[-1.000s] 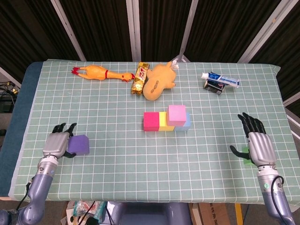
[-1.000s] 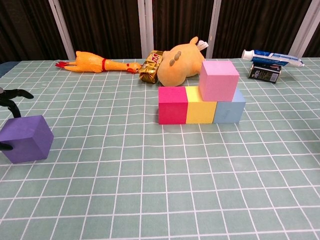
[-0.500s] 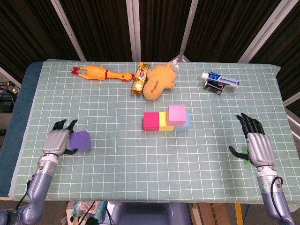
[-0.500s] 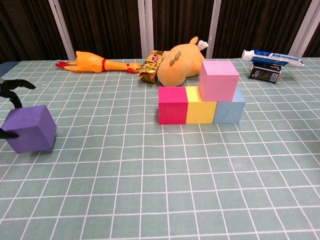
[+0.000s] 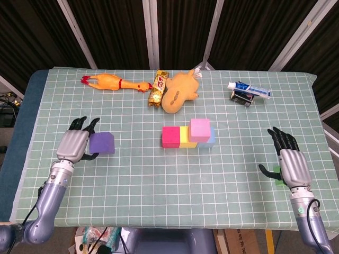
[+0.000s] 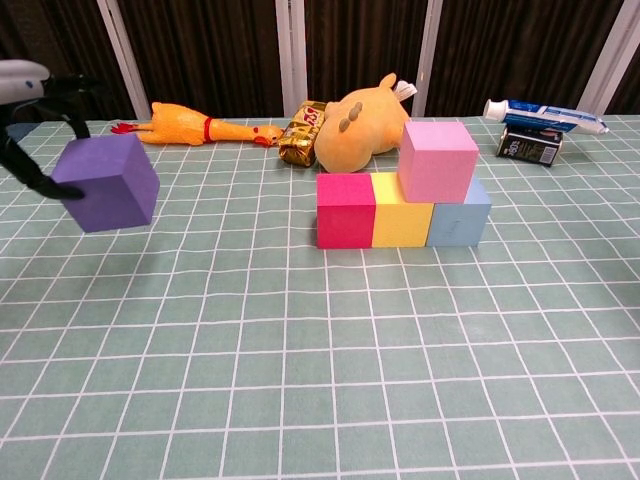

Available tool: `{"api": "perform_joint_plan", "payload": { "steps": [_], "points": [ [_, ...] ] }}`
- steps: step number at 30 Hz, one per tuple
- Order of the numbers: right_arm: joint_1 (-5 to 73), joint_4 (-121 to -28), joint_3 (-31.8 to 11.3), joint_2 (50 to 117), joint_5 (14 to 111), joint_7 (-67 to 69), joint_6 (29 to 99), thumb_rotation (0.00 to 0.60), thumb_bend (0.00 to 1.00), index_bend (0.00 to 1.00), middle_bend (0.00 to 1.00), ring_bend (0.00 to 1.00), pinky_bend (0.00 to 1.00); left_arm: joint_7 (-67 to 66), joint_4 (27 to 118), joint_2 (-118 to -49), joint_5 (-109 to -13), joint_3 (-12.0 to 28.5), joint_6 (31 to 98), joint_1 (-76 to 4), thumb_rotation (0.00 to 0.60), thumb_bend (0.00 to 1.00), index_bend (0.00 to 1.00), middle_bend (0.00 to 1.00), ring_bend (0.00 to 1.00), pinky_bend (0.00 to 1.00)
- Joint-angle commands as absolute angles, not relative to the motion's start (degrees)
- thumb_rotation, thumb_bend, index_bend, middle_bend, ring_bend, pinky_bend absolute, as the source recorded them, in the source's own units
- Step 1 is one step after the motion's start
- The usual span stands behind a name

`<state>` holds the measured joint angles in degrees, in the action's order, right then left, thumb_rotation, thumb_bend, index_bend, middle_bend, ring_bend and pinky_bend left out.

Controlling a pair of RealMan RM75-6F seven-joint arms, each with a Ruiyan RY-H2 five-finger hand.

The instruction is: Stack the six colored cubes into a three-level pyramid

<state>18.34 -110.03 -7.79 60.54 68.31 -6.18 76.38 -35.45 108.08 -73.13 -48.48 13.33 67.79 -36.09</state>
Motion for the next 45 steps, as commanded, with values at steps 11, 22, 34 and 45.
{"api": "perform_joint_plan", "payload": {
  "steps": [11, 22, 34, 45],
  "points": [
    [18.07, -110.1, -9.09, 59.96, 67.09, -4.45, 74.88, 0.6, 0.27, 0.0, 0.0, 0.0, 0.0, -48.02, 105.94, -78.85, -24.75, 23.69, 64.61, -54.65, 0.6, 0.3, 0.0, 0.39, 0.02, 0.03],
    [18.07, -109.63, -9.76, 59.59, 65.83, -2.23, 72.59, 0.6, 0.27, 0.0, 0.0, 0.0, 0.0, -57.15, 98.91, -84.49, -9.25, 27.44, 66.37, -68.45, 0.6, 0.3, 0.0, 0.39, 0.02, 0.03],
    [17.88, -109.64, -10.56, 59.2, 65.5, -0.43, 71.74, 0.6, 0.27, 0.0, 0.0, 0.0, 0.0, -61.79, 92.97, -89.77, -3.02, 27.35, 67.06, -77.14, 0.6, 0.3, 0.0, 0.4, 0.02, 0.03],
    [17.79, -109.47, -10.84, 58.95, 65.32, 0.86, 70.57, 0.6, 0.27, 0.0, 0.0, 0.0, 0.0, -61.24, 85.2, -94.34, -0.5, 29.32, 67.21, -81.57, 0.6, 0.3, 0.0, 0.41, 0.02, 0.03]
  ]
}}
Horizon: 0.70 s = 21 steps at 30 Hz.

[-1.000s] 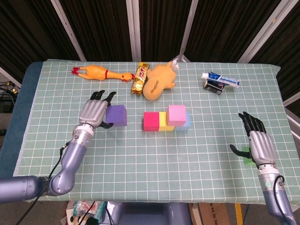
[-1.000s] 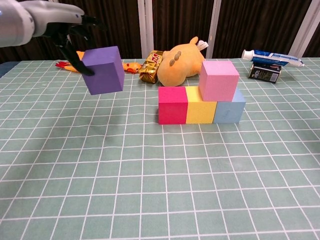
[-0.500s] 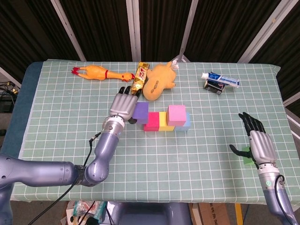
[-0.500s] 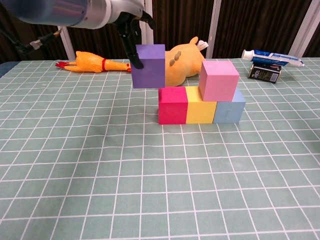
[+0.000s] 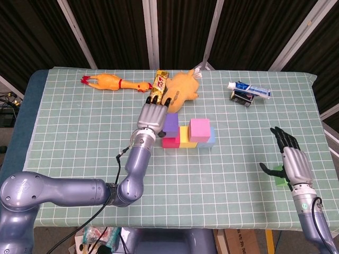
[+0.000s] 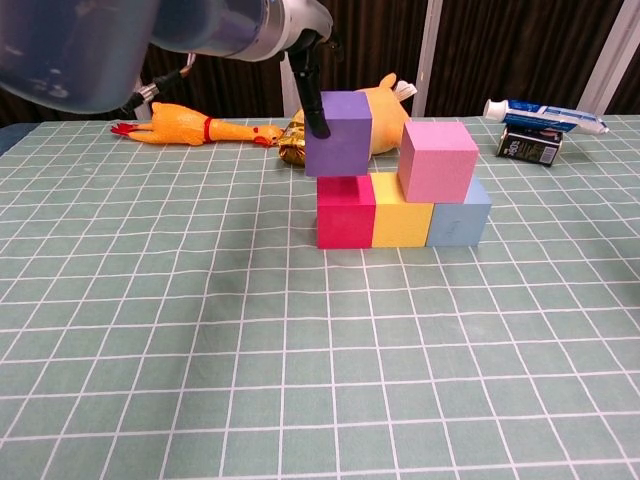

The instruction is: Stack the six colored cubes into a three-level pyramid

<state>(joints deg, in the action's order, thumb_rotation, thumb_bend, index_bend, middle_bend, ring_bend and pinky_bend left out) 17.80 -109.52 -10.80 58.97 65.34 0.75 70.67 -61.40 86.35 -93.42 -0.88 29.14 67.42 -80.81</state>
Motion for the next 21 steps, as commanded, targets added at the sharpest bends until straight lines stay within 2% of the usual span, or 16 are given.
{"api": "perform_joint_plan", "payload": {
  "steps": [1, 21],
  "points": [
    [17.78, -109.42, -10.89, 58.95, 65.29, 1.0, 70.5, 0.6, 0.27, 0.0, 0.0, 0.0, 0.0, -61.27, 84.74, -94.72, -0.32, 29.3, 67.02, -81.82, 0.6, 0.3, 0.0, 0.41, 0.02, 0.03],
    [17.76, -109.18, -11.02, 58.97, 65.07, 1.87, 69.29, 0.6, 0.27, 0.0, 0.0, 0.0, 0.0, -61.59, 80.42, -98.34, 0.11, 29.59, 66.3, -84.49, 0.6, 0.3, 0.0, 0.41, 0.02, 0.03]
  ]
}}
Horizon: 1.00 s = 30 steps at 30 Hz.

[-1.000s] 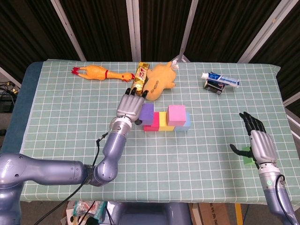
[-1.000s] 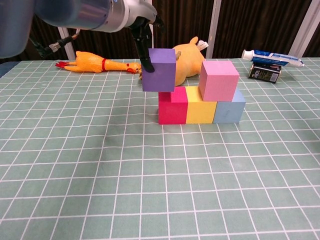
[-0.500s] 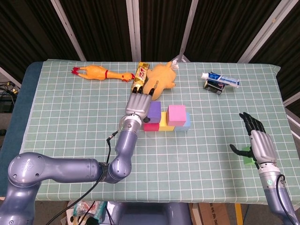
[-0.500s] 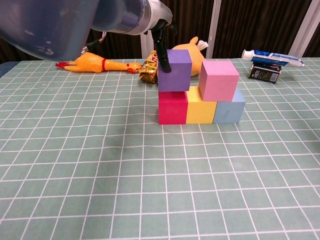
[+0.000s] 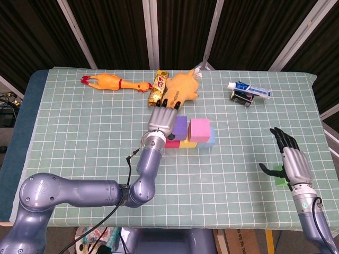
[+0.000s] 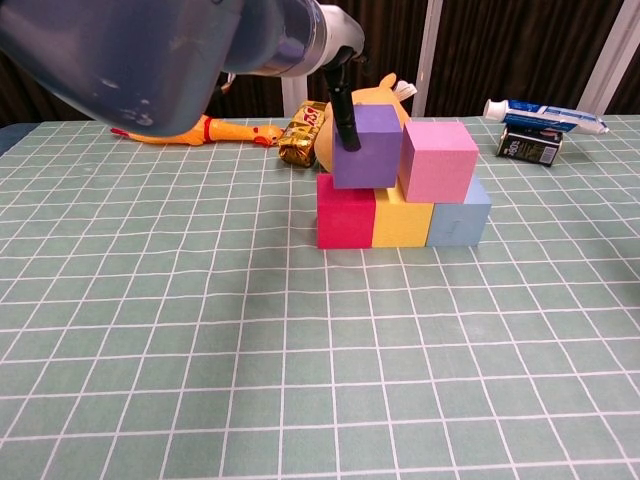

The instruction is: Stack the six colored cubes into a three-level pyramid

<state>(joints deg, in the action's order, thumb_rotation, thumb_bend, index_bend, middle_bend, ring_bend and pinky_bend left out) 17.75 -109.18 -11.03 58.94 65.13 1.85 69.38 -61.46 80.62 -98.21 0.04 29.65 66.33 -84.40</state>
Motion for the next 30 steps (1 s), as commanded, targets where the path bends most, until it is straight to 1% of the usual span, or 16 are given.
{"api": "perform_joint_plan", "payload": {
  "steps": [1, 10, 30],
  "points": [
    [17.77, -109.17, -11.0, 58.98, 65.02, 1.9, 69.19, 0.6, 0.27, 0.0, 0.0, 0.0, 0.0, -61.65, 80.25, -98.46, 0.16, 29.58, 66.24, -84.54, 0.6, 0.3, 0.0, 0.41, 0.02, 0.03],
    [17.73, -109.25, -11.04, 59.05, 65.14, 1.96, 69.11, 0.6, 0.27, 0.0, 0.0, 0.0, 0.0, -60.83, 78.48, -99.8, -0.1, 30.25, 65.75, -85.02, 0.6, 0.3, 0.0, 0.41, 0.02, 0.03],
    [17.8, -109.0, -11.09, 59.17, 64.71, 2.28, 68.29, 0.6, 0.27, 0.0, 0.0, 0.0, 0.0, -61.91, 75.42, -102.28, -0.49, 30.04, 64.65, -85.87, 0.6, 0.3, 0.0, 0.41, 0.02, 0.03]
  ]
}}
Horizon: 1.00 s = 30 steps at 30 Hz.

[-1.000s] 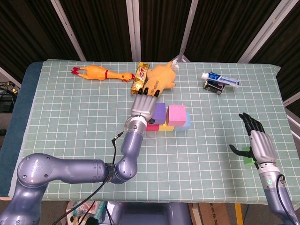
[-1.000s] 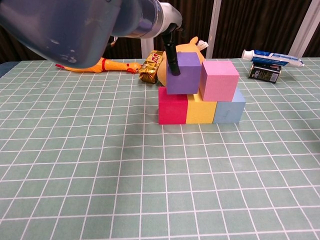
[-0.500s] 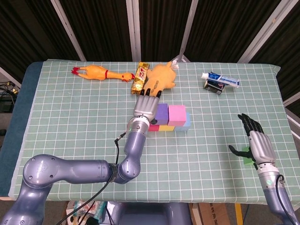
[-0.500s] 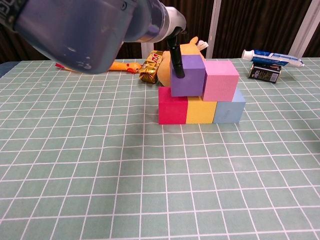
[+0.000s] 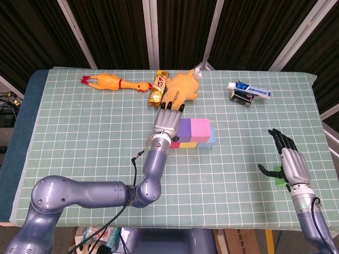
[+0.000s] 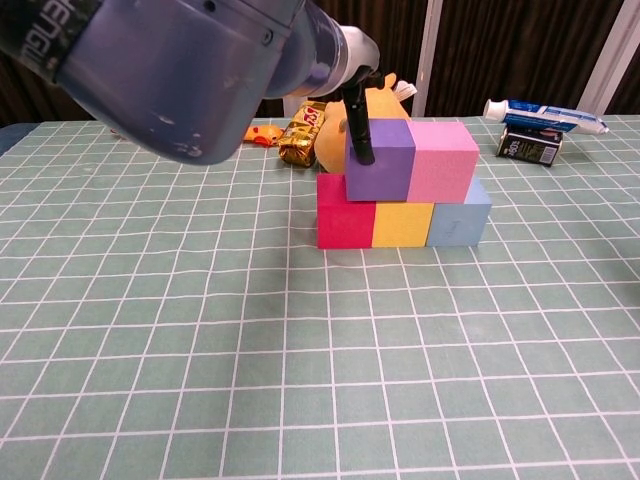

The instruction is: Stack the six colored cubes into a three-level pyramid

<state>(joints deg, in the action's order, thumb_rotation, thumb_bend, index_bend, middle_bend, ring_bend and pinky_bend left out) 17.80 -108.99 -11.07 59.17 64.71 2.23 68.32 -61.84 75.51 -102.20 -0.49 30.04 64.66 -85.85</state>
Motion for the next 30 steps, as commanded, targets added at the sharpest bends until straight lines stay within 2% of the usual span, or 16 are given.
{"api": "perform_joint_plan", "payload": {
  "steps": [1, 30],
  "points": [
    [17.81, -108.99, -11.1, 59.16, 64.69, 2.31, 68.25, 0.6, 0.27, 0.0, 0.0, 0.0, 0.0, -61.99, 75.3, -102.34, -0.47, 30.04, 64.67, -85.89, 0.6, 0.3, 0.0, 0.41, 0.02, 0.03],
    [17.84, -109.07, -10.97, 59.25, 64.7, 2.33, 67.79, 0.6, 0.27, 0.0, 0.0, 0.0, 0.0, -62.99, 73.85, -103.76, -0.96, 30.28, 64.57, -86.05, 0.6, 0.3, 0.0, 0.41, 0.02, 0.03]
  ]
}}
